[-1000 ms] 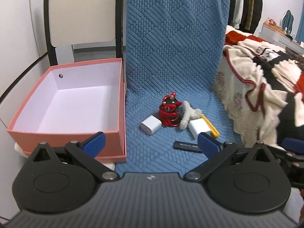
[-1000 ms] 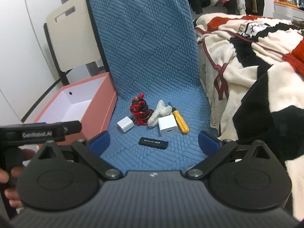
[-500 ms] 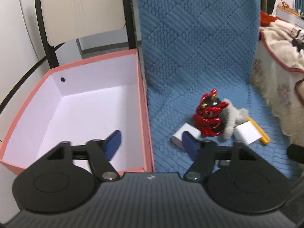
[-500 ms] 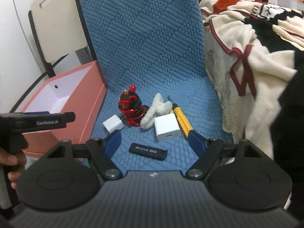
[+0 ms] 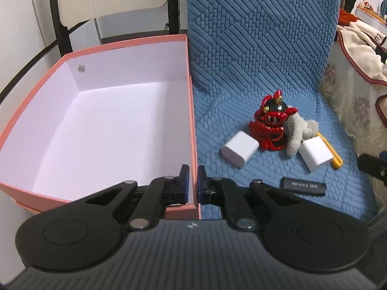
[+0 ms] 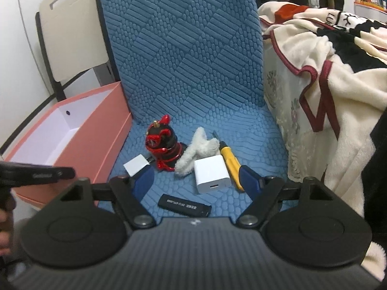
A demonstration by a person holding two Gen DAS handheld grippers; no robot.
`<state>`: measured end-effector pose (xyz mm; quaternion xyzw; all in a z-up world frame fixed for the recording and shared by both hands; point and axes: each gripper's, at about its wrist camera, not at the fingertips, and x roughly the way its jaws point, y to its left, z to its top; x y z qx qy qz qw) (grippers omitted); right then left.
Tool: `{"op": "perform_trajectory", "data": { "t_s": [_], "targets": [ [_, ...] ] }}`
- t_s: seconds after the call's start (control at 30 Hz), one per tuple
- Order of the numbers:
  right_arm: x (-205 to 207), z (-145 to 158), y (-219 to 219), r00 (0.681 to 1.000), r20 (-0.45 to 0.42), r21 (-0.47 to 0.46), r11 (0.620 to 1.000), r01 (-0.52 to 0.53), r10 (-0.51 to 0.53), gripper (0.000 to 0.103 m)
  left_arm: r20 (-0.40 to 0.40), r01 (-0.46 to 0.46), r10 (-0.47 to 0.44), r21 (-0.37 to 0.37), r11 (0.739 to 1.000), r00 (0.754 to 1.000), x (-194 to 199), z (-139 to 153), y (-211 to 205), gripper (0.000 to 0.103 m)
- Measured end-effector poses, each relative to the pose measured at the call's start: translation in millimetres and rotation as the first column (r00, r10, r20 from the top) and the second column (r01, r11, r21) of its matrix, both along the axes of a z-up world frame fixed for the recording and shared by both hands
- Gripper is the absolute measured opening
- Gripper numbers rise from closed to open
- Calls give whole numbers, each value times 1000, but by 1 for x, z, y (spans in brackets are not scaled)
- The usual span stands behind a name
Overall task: Organize rigid objects
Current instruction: 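Grasp the red-and-black figurine with the left gripper while the right gripper approaches the white charger, then lift the figurine with the left gripper while the right gripper grasps the white charger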
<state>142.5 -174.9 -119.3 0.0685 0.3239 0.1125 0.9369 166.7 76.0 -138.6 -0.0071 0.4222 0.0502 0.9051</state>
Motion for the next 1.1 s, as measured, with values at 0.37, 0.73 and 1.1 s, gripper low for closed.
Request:
{"op": "perform_trajectory", "data": {
  "t_s": [0.37,0.73,1.1],
  "targets": [
    [12,-10,1,999,-14,31,999,-29,30,78,74,-36,34,30,999,997,-29,26,-9,49],
    [57,-36,3,994,-109,62,998,-6,12,63,117,150,-136,-121,981,984,24,27,-62,55],
    [93,-62,19,989,-145,-90,996,-16,3,62,16,128,-128,-223,967,992,106,-30,-56,56]
  ]
}}
